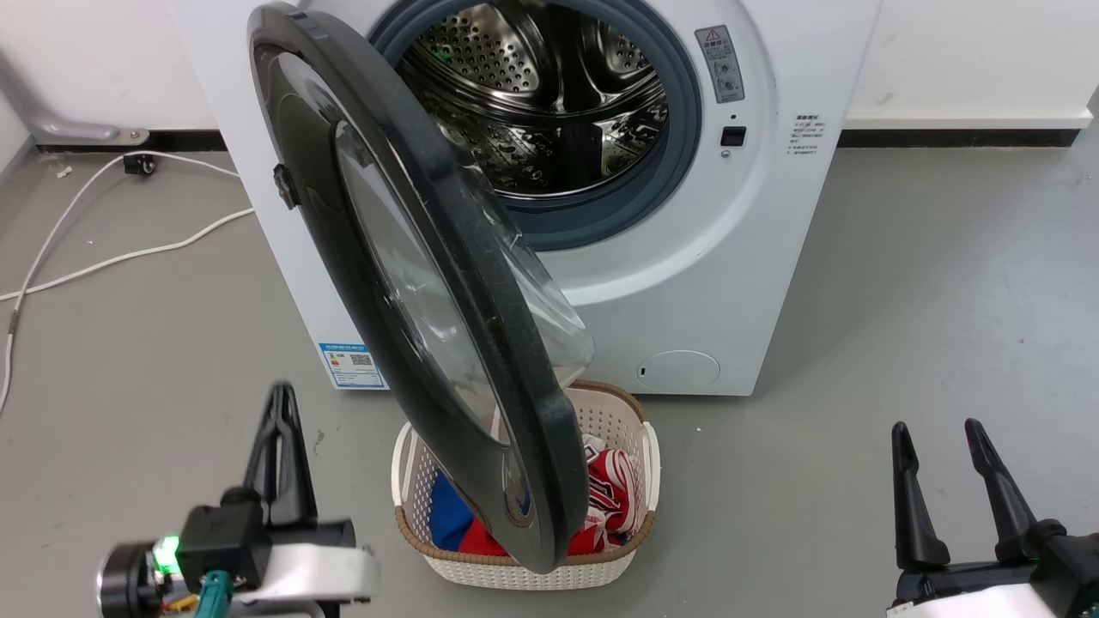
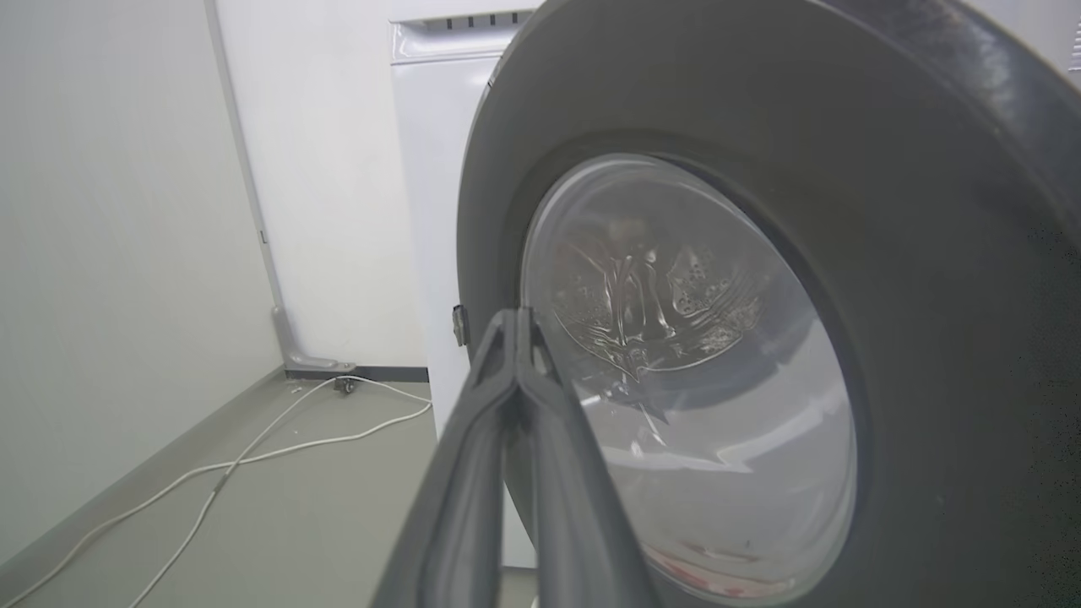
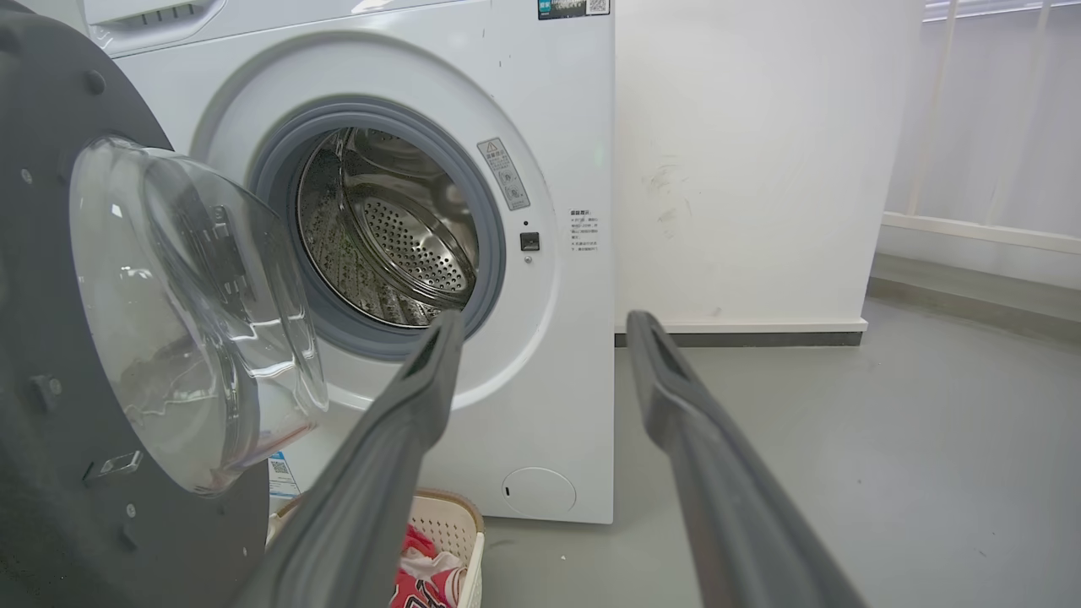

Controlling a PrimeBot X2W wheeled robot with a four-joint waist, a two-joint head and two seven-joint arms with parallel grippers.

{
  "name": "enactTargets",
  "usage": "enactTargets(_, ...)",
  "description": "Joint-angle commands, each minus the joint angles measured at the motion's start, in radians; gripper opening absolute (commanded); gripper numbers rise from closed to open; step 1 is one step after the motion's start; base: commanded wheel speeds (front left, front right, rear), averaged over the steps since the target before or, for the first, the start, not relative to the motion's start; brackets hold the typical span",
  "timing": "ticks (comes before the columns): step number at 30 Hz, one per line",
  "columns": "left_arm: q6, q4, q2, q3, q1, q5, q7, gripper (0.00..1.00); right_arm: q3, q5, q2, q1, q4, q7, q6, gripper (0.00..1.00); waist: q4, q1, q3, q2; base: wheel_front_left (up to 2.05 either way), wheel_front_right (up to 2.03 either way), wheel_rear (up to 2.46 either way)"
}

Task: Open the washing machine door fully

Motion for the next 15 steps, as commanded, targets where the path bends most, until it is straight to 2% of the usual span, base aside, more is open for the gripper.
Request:
enactTargets(1, 0.000, -0.015, 0.005, 0.003, -0.014, 0.010, -0.003, 0.00, 0.002, 0.005, 0.004, 0.004, 0.002, -0.002, 0.000, 1.00, 0.000, 0.0000, 0.000, 0.0000, 0.00, 0.00, 0.00)
enactTargets(8, -0.013, -0.162, 0.019, -0.040, -0.068, 0.053, -0.002, 0.00, 0.010, 0.004, 0.004, 0.007, 0.006, -0.002, 0.000, 1.00, 0.000, 0.0000, 0.002, 0.0000, 0.00, 0.00, 0.00)
enactTargets(15, -0.045, -0.247, 0.019, -0.158, -0.120, 0.083, -0.002, 0.00, 0.020, 0.005, 0.004, 0.001, 0.011, -0.002, 0.000, 1.00, 0.002, 0.0000, 0.007, 0.0000, 0.00, 0.00, 0.00)
